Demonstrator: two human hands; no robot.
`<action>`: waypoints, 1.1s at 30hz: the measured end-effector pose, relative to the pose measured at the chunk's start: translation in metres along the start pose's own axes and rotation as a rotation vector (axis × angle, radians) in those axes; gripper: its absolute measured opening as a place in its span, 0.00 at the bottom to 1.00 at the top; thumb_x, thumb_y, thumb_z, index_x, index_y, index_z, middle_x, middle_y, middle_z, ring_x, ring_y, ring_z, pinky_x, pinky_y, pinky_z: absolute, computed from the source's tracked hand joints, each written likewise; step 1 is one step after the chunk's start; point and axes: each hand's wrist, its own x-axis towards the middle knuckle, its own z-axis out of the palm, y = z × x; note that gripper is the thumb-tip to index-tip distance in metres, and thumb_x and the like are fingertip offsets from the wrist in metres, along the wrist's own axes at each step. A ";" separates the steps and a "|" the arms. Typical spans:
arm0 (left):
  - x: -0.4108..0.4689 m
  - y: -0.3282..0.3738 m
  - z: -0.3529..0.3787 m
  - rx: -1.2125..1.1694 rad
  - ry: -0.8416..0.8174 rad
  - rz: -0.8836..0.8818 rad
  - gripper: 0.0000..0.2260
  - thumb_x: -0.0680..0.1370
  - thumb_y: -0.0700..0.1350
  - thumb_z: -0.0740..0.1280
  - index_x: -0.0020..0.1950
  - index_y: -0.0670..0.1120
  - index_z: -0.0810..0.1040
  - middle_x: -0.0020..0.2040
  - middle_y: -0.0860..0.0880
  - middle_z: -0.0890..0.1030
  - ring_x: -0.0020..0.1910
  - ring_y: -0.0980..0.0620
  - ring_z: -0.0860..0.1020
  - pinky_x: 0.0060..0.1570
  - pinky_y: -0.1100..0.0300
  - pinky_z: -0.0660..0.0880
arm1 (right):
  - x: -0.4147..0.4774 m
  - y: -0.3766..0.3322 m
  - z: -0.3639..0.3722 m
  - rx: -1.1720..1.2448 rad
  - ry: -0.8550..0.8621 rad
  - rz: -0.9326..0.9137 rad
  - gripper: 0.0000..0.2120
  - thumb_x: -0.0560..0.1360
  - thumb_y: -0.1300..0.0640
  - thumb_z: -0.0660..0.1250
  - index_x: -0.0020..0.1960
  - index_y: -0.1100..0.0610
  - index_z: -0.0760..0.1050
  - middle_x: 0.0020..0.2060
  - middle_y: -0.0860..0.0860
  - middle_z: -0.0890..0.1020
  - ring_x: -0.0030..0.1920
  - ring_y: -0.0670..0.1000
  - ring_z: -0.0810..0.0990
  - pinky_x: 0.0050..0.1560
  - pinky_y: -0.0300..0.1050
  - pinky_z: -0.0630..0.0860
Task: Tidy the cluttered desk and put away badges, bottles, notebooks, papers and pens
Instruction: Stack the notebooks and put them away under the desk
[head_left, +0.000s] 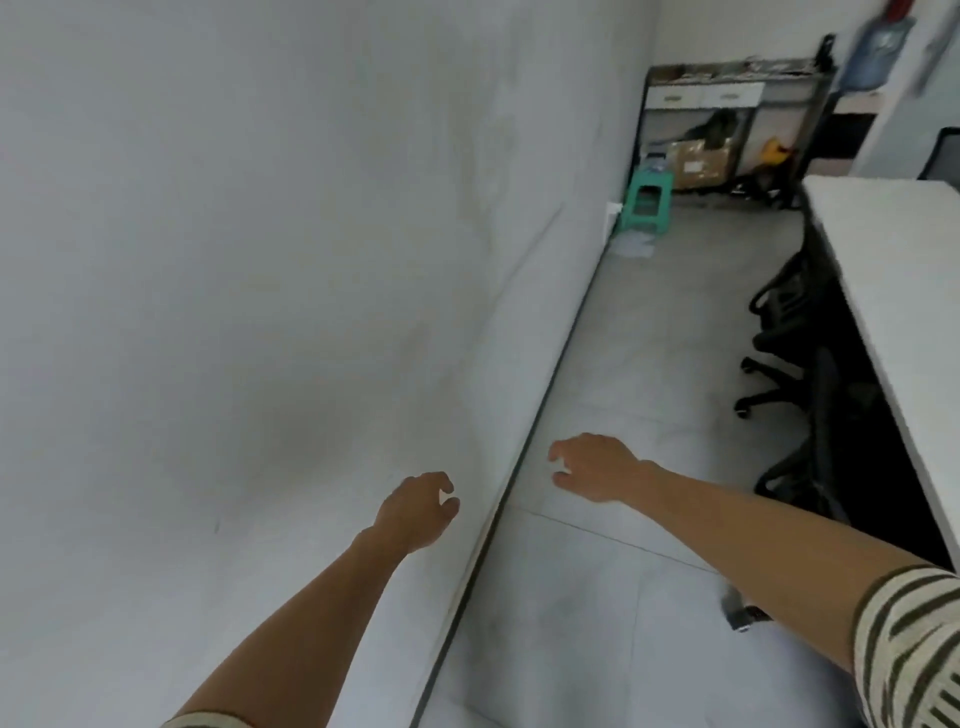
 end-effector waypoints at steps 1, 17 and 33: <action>0.022 0.012 -0.006 0.016 -0.014 0.038 0.13 0.80 0.52 0.62 0.62 0.51 0.75 0.51 0.50 0.81 0.58 0.50 0.76 0.59 0.57 0.71 | 0.005 0.017 -0.008 0.007 0.021 0.050 0.21 0.81 0.47 0.58 0.71 0.51 0.68 0.63 0.52 0.77 0.63 0.53 0.74 0.60 0.45 0.69; 0.360 0.259 0.005 0.173 -0.291 0.467 0.14 0.80 0.51 0.62 0.64 0.48 0.74 0.58 0.45 0.78 0.58 0.47 0.76 0.62 0.53 0.72 | 0.114 0.303 -0.080 0.175 0.070 0.569 0.19 0.80 0.46 0.59 0.70 0.48 0.69 0.64 0.49 0.77 0.63 0.53 0.76 0.61 0.49 0.74; 0.703 0.441 -0.030 0.148 -0.295 0.425 0.15 0.80 0.52 0.62 0.64 0.48 0.74 0.53 0.46 0.80 0.52 0.50 0.78 0.55 0.60 0.74 | 0.374 0.561 -0.240 0.176 0.063 0.497 0.19 0.81 0.46 0.58 0.70 0.48 0.68 0.63 0.50 0.77 0.63 0.53 0.74 0.60 0.48 0.73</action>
